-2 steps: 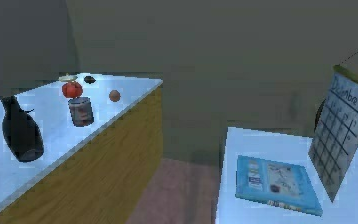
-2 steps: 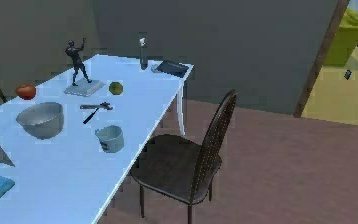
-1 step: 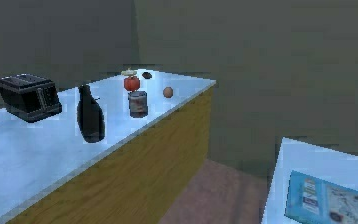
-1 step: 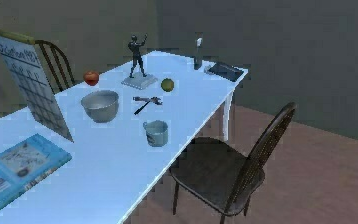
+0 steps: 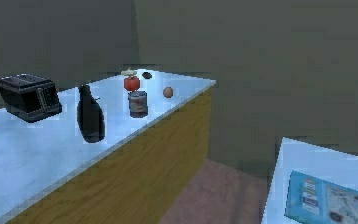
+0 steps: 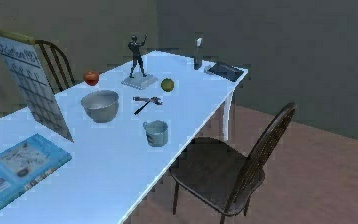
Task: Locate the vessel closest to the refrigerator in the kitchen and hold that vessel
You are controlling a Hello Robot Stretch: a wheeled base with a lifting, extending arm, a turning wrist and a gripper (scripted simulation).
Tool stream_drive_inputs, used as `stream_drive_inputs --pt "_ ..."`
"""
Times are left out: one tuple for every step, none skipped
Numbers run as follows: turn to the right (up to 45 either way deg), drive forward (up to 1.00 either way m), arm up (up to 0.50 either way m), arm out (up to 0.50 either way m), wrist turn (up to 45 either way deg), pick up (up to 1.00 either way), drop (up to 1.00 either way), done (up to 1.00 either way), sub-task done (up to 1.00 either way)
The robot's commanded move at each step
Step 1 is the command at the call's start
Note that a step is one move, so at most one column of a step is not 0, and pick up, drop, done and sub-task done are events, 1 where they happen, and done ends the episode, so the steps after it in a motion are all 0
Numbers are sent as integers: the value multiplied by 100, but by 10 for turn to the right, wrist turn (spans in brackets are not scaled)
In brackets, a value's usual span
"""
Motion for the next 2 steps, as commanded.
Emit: stream_drive_inputs --pt "0 0 36 0 0 0 0 0 0" --pt "0 0 0 38 0 0 0 0 0"
